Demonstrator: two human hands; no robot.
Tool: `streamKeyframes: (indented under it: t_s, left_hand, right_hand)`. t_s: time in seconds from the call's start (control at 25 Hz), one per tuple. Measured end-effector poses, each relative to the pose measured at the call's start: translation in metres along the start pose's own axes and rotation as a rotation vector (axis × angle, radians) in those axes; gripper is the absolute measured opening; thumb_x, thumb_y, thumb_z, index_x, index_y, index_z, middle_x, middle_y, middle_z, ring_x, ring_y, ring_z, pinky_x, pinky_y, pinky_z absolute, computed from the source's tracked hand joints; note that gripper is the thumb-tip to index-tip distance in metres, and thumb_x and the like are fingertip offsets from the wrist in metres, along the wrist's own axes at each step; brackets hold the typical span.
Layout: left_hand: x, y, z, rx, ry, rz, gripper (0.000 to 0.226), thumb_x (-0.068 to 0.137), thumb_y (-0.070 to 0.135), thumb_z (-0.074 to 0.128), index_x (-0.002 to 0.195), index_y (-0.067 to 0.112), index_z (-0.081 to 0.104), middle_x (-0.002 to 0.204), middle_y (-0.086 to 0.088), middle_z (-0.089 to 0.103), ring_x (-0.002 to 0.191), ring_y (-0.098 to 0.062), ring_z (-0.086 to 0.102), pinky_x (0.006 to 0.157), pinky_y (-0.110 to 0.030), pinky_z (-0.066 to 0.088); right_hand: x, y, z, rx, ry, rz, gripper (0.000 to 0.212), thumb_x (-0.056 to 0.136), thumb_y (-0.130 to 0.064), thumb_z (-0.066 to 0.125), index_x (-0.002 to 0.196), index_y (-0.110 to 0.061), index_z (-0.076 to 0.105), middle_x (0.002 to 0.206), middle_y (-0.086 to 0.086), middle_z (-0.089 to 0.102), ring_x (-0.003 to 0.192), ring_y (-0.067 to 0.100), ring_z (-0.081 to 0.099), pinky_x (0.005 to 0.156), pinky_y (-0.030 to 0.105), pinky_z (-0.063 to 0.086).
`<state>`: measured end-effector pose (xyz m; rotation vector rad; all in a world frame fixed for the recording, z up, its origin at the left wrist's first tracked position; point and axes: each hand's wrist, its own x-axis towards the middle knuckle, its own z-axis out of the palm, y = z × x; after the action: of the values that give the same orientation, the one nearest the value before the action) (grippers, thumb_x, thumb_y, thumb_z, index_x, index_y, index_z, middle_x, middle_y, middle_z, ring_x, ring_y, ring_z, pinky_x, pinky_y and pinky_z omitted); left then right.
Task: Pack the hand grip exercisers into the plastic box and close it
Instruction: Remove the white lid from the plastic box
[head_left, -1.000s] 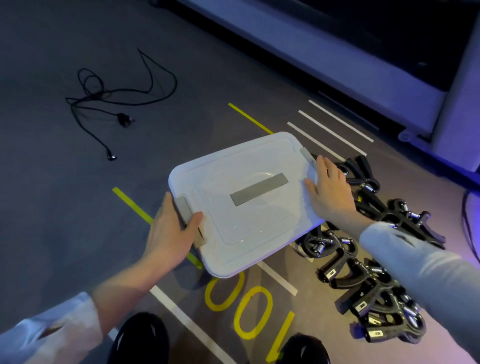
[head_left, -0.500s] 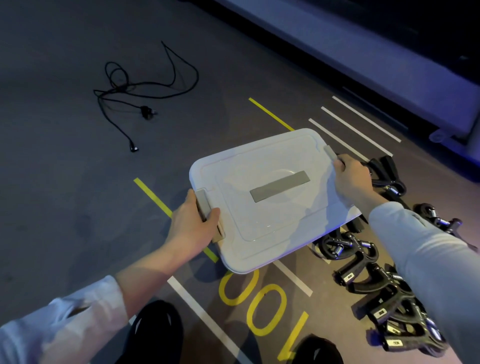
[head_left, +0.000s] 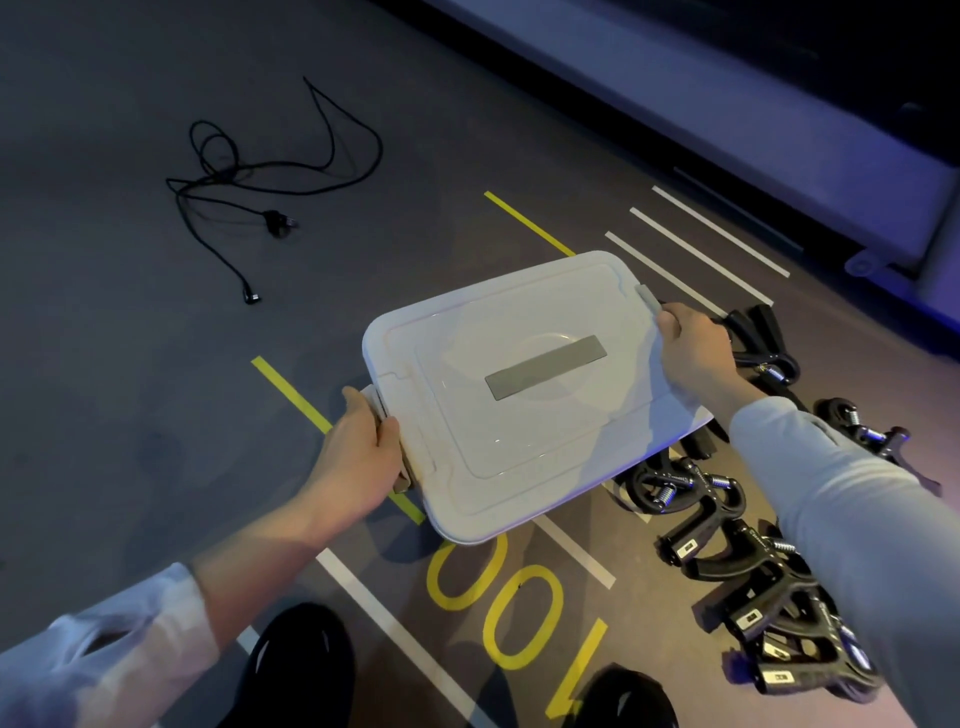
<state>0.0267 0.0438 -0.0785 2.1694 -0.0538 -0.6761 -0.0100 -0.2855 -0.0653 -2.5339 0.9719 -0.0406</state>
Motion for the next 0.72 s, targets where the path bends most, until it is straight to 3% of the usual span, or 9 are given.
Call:
streamKeyframes:
  t_s: [0.16,0.36,0.48,0.6,0.72]
  left_hand:
    - [0.005,-0.022,0.000,-0.066,-0.016,-0.070,0.047,0.095,0.027,0.035,0.140,0.013,0.026,0.110,-0.007,0.061,0.092,-0.022,0.062,0.081,-0.045,0.053]
    - [0.010,-0.028,-0.002,-0.037,-0.040,-0.115,0.045,0.098,0.023,0.031,0.142,0.015,0.027,0.126,-0.008,0.054,0.108,-0.022,0.053,0.090,-0.038,0.043]
    - [0.007,-0.019,-0.002,-0.063,-0.005,-0.107,0.050,0.099,0.023,0.028,0.147,0.015,0.016,0.137,-0.009,0.046,0.124,-0.027,0.043,0.096,-0.033,0.035]
    - [-0.003,-0.006,-0.004,-0.011,0.093,0.005,0.056,0.100,0.025,0.026,0.148,0.015,-0.001,0.153,-0.006,0.021,0.140,-0.022,0.018,0.105,-0.031,0.022]
    - [-0.010,0.001,-0.008,0.244,0.210,0.237,0.062,0.098,0.036,0.025,0.147,0.014,-0.006,0.156,-0.002,-0.008,0.142,-0.017,-0.011,0.116,-0.039,-0.002]
  right_hand:
    - [0.003,0.004,-0.003,0.044,-0.037,0.002,0.037,0.103,-0.025,0.028,0.121,-0.004,0.052,0.098,0.018,0.057,0.086,0.032,0.048,0.074,0.034,0.034]
    - [0.007,0.014,-0.006,0.184,-0.094,0.193,0.038,0.103,-0.024,0.029,0.121,-0.001,0.054,0.123,0.024,0.055,0.108,0.035,0.050,0.091,0.036,0.035]
    - [0.008,0.013,-0.003,0.158,-0.071,0.171,0.033,0.102,-0.020,0.029,0.117,-0.005,0.054,0.121,0.023,0.056,0.098,0.029,0.048,0.084,0.034,0.034]
    - [-0.003,0.003,0.002,-0.084,0.149,-0.192,0.037,0.100,-0.023,0.033,0.130,-0.007,0.047,0.130,0.017,0.052,0.114,0.033,0.050,0.094,0.038,0.037]
    - [-0.031,-0.018,0.009,-0.267,0.076,-0.754,0.049,0.094,-0.039,0.034,0.134,-0.015,0.047,0.139,0.008,0.048,0.127,0.025,0.043,0.105,0.040,0.029]
